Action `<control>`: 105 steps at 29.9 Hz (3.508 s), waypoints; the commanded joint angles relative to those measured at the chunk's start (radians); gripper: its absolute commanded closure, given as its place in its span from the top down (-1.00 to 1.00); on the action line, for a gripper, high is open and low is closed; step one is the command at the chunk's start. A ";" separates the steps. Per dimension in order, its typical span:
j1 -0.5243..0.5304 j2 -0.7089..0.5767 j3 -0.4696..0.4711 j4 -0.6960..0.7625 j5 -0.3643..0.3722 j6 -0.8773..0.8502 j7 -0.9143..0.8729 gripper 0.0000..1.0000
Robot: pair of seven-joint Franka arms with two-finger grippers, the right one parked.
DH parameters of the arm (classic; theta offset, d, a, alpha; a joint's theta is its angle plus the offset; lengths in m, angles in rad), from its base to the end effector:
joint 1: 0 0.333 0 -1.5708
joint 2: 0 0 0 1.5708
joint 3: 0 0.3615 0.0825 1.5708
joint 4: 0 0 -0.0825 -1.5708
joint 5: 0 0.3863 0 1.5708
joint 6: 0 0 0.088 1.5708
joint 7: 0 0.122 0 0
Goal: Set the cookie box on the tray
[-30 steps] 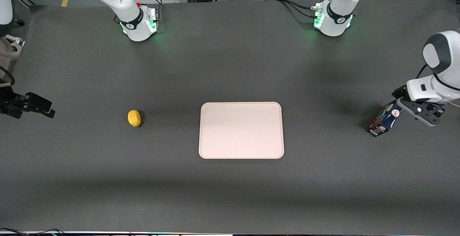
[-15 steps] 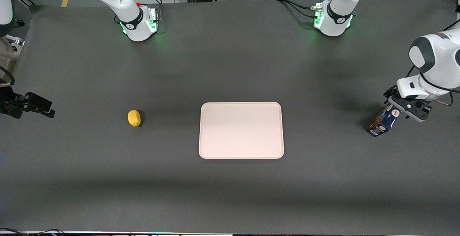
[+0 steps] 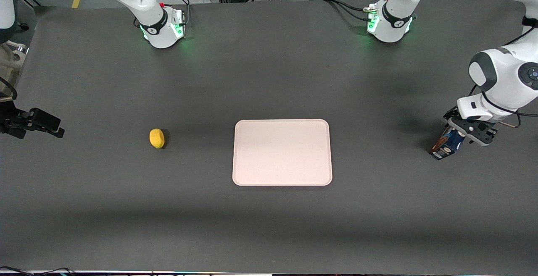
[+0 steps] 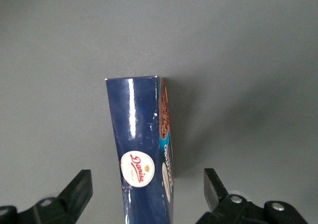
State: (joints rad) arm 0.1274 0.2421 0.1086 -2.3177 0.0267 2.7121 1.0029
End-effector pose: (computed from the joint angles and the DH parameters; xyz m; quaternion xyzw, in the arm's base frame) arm 0.5384 0.1283 0.2803 -0.9191 0.3861 -0.0512 0.0602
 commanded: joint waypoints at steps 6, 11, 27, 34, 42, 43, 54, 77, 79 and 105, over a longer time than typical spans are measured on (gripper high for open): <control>0.001 0.034 0.002 -0.028 -0.016 0.092 0.046 1.00; 0.001 0.042 0.002 -0.028 -0.016 0.106 0.056 1.00; 0.012 0.068 0.002 -0.017 -0.016 0.121 0.082 -0.31; 0.011 0.072 0.000 0.004 -0.016 0.112 0.079 -0.53; 0.005 0.057 -0.004 0.099 -0.050 -0.040 0.075 -0.54; 0.003 0.056 -0.004 0.119 -0.051 -0.067 0.076 -0.54; 0.003 0.031 -0.004 0.365 -0.054 -0.386 0.076 -0.53; -0.003 0.006 -0.012 0.774 -0.088 -0.951 -0.068 -0.45; -0.008 -0.004 -0.042 0.775 -0.090 -0.988 -0.139 -0.45; -0.025 -0.021 -0.619 0.715 -0.060 -0.960 -1.315 -0.45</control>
State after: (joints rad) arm 0.1047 0.2187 -0.4405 -1.5708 -0.0496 1.6999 -0.1345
